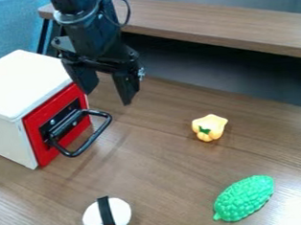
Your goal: Open the drawer
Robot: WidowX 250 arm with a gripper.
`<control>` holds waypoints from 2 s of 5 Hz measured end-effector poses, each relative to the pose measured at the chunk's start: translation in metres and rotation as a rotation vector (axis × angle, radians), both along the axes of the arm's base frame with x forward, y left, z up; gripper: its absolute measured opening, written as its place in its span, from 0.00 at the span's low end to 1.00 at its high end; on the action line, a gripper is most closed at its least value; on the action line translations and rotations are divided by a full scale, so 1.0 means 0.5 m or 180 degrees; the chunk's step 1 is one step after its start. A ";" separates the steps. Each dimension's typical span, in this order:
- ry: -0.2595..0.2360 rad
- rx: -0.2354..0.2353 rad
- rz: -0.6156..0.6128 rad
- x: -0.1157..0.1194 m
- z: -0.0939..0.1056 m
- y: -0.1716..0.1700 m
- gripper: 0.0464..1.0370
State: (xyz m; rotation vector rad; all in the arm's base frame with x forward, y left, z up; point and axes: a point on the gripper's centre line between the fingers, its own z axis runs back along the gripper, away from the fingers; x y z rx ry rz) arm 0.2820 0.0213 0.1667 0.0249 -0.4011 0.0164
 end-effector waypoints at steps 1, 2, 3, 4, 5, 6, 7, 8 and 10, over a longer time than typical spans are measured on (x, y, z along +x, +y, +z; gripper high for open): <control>0.0078 -0.0012 0.0014 -0.002 -0.014 0.000 0.96; 0.0116 -0.0025 -0.0002 0.000 -0.029 -0.014 0.96; 0.0200 0.0009 0.0003 0.005 -0.052 -0.011 0.96; 0.0261 0.0060 0.0044 0.006 -0.067 0.001 0.96; 0.0357 0.0222 0.0126 0.008 -0.092 0.033 0.96; 0.0450 0.0310 0.0182 0.008 -0.118 0.060 0.96; 0.0540 0.0393 0.0153 0.009 -0.145 0.072 0.96; 0.0616 0.0398 0.0207 0.009 -0.166 0.090 0.96; 0.0773 0.0436 0.0233 0.005 -0.209 0.111 0.96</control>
